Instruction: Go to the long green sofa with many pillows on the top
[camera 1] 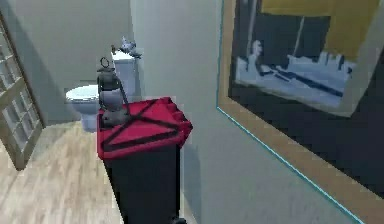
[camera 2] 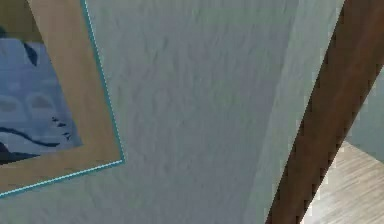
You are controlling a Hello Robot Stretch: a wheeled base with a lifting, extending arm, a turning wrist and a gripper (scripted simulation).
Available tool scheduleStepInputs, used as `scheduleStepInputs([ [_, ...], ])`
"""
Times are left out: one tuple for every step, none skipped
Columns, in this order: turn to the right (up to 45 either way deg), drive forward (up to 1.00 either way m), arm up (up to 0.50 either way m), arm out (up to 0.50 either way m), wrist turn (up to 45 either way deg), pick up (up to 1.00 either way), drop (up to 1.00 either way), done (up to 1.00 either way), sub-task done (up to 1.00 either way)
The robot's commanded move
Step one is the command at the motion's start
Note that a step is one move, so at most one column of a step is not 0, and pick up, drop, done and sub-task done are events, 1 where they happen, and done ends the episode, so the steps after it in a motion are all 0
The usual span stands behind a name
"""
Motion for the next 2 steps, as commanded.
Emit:
scheduleStepInputs([
  [-45.0, 0.0, 0.0, 0.0, 0.0, 0.0, 0.0, 0.0, 0.0],
  [0.0, 0.5, 0.0, 0.0, 0.0, 0.0, 0.0, 0.0, 0.0],
])
